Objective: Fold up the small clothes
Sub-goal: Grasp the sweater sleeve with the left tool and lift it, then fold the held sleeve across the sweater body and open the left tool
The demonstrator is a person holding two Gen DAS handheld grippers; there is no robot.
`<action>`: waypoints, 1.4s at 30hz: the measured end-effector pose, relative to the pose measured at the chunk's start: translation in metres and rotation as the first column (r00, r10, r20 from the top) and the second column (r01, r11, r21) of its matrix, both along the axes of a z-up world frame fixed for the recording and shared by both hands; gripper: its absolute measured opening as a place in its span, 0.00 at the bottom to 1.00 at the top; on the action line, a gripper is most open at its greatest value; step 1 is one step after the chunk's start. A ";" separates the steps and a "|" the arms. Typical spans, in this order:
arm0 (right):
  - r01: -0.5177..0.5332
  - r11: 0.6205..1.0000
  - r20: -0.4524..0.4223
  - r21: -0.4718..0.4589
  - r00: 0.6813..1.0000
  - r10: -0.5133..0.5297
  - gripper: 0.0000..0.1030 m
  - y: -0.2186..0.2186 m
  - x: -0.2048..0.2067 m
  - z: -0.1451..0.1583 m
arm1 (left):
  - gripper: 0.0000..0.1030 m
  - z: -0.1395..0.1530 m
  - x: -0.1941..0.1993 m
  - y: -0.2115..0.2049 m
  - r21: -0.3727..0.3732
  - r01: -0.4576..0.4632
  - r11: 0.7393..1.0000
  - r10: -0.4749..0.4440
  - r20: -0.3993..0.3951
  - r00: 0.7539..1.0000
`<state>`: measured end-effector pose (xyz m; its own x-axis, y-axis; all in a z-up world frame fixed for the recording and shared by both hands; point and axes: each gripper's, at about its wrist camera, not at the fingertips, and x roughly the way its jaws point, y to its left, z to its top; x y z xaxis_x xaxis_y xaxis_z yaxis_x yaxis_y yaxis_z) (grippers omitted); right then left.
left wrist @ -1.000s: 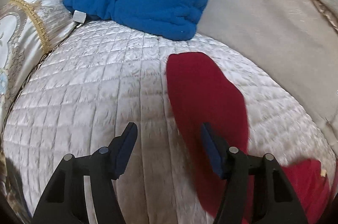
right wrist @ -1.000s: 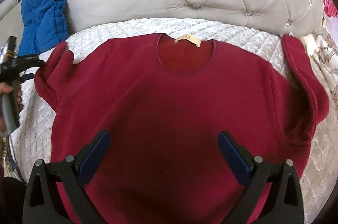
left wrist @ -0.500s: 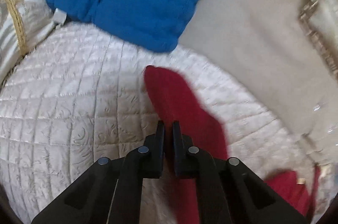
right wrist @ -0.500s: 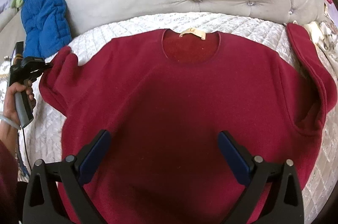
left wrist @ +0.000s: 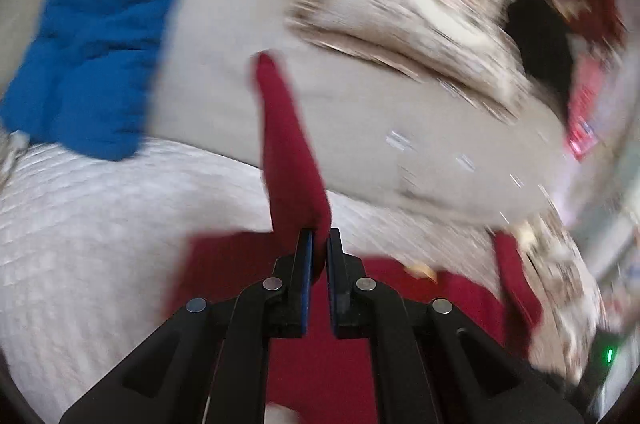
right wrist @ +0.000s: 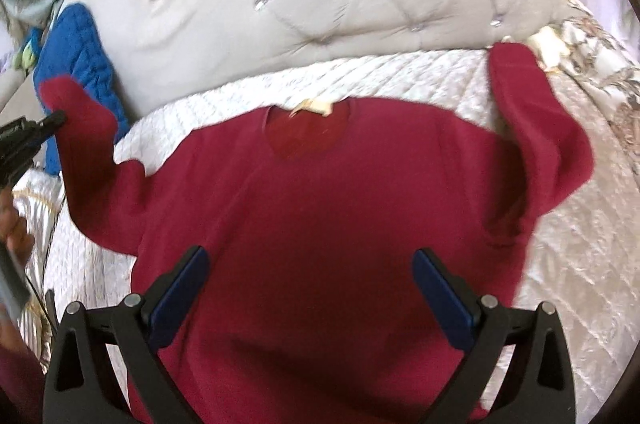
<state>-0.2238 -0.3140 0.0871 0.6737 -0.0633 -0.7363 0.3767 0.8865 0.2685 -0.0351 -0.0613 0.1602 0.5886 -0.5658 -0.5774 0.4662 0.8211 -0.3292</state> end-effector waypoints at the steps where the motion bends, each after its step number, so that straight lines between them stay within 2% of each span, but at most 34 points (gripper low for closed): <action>1: 0.010 1.000 0.006 0.003 1.000 -0.010 1.00 -0.005 -0.004 0.002 | 0.00 -0.005 -0.012 -0.019 0.013 0.047 0.999 -0.047 -0.006 0.999; 5: 0.057 0.998 0.008 0.001 0.998 -0.057 1.00 -0.023 -0.018 0.006 | 0.00 -0.036 -0.056 -0.085 0.082 0.198 0.977 -0.195 -0.046 0.980; 7: 0.087 0.996 -0.002 -0.007 0.996 -0.087 1.00 -0.032 -0.024 0.005 | 0.00 -0.064 -0.075 -0.116 0.118 0.266 0.957 -0.254 -0.109 0.961; 10: 0.109 0.994 -0.015 0.009 0.994 -0.109 1.00 -0.044 -0.030 0.002 | 0.00 -0.092 -0.087 -0.136 0.188 0.325 0.927 -0.287 -0.204 0.936; 12: 0.113 0.994 -0.022 0.011 0.993 -0.113 1.00 -0.050 -0.032 0.001 | 0.02 -0.091 -0.092 -0.131 0.223 0.329 0.918 -0.288 -0.196 0.937; 13: 0.113 0.994 -0.022 0.004 0.993 -0.113 1.00 -0.053 -0.033 0.002 | 0.07 -0.084 -0.095 -0.124 0.228 0.327 0.917 -0.290 -0.179 0.940; 16: 0.110 0.994 -0.018 0.000 0.994 -0.110 1.00 -0.061 -0.032 0.003 | 0.17 -0.050 -0.101 -0.081 0.238 0.260 0.936 -0.244 -0.094 0.965; 17: 0.111 0.994 -0.018 0.006 0.994 -0.111 1.00 -0.065 -0.029 0.003 | 0.23 -0.044 -0.100 -0.068 0.244 0.233 0.941 -0.222 -0.075 0.972; 18: 0.109 0.994 -0.021 0.009 0.994 -0.109 1.00 -0.067 -0.025 0.002 | 0.27 -0.039 -0.096 -0.053 0.258 0.182 0.949 -0.176 -0.046 0.983; 19: 0.103 0.995 -0.024 0.008 0.994 -0.102 1.00 -0.067 -0.021 0.000 | 0.30 -0.037 -0.090 -0.033 0.293 0.088 0.952 -0.090 -0.006 0.996; 22: 0.026 1.000 -0.055 -0.011 0.998 -0.026 0.99 -0.058 0.006 -0.011 | 0.30 -0.048 -0.066 0.004 0.336 -0.079 0.938 0.080 0.012 0.997; 25: -0.028 0.998 -0.110 -0.048 0.994 0.022 0.90 -0.049 0.033 -0.027 | 0.30 -0.070 -0.039 0.039 0.317 -0.173 0.933 0.207 -0.077 0.975; 28: -0.071 0.993 -0.150 -0.094 0.987 0.056 0.73 -0.043 0.061 -0.044 | 0.30 -0.085 -0.021 0.058 0.287 -0.215 0.933 0.268 -0.159 0.950; 30: -0.112 0.990 -0.191 -0.089 0.977 0.093 0.33 -0.039 0.075 -0.057 | 0.30 -0.084 -0.018 0.062 0.271 -0.228 0.935 0.278 -0.162 0.947; 31: -0.120 0.986 -0.177 -0.118 0.979 0.098 0.31 -0.035 0.076 -0.055 | 0.30 -0.081 -0.019 0.063 0.268 -0.239 0.933 0.285 -0.147 0.947; 32: -0.140 0.979 -0.176 -0.149 0.978 0.113 0.13 -0.029 0.075 -0.049 | 0.30 -0.079 -0.020 0.061 0.269 -0.245 0.932 0.288 -0.133 0.948; 33: -0.157 0.975 -0.168 -0.158 0.977 0.130 0.05 -0.027 0.074 -0.042 | 0.30 -0.075 -0.022 0.063 0.268 -0.248 0.931 0.287 -0.115 0.951; 35: -0.160 0.971 -0.091 -0.176 0.985 0.146 0.05 -0.030 0.063 -0.015 | 0.30 -0.073 -0.026 0.063 0.267 -0.251 0.931 0.286 -0.101 0.953; 37: -0.124 0.965 -0.042 -0.230 0.992 0.118 0.05 -0.038 0.051 0.007 | 0.30 -0.073 -0.023 0.062 0.260 -0.246 0.934 0.281 -0.105 0.954; 39: -0.054 0.953 -0.016 -0.298 0.999 0.051 0.05 -0.053 0.042 0.022 | 0.30 -0.075 -0.021 0.060 0.264 -0.234 0.936 0.271 -0.115 0.956; 42: 0.060 0.937 -0.024 -0.343 0.997 -0.073 0.05 -0.082 0.038 0.024 | 0.30 -0.082 -0.018 0.049 0.294 -0.212 0.932 0.256 -0.121 0.959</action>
<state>-0.1861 -0.3963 0.1113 0.6328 -0.3593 -0.6859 0.4420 0.8949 -0.0610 -0.0526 -0.0122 0.0782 0.5757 -0.2286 -0.7850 0.2112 0.9691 -0.1274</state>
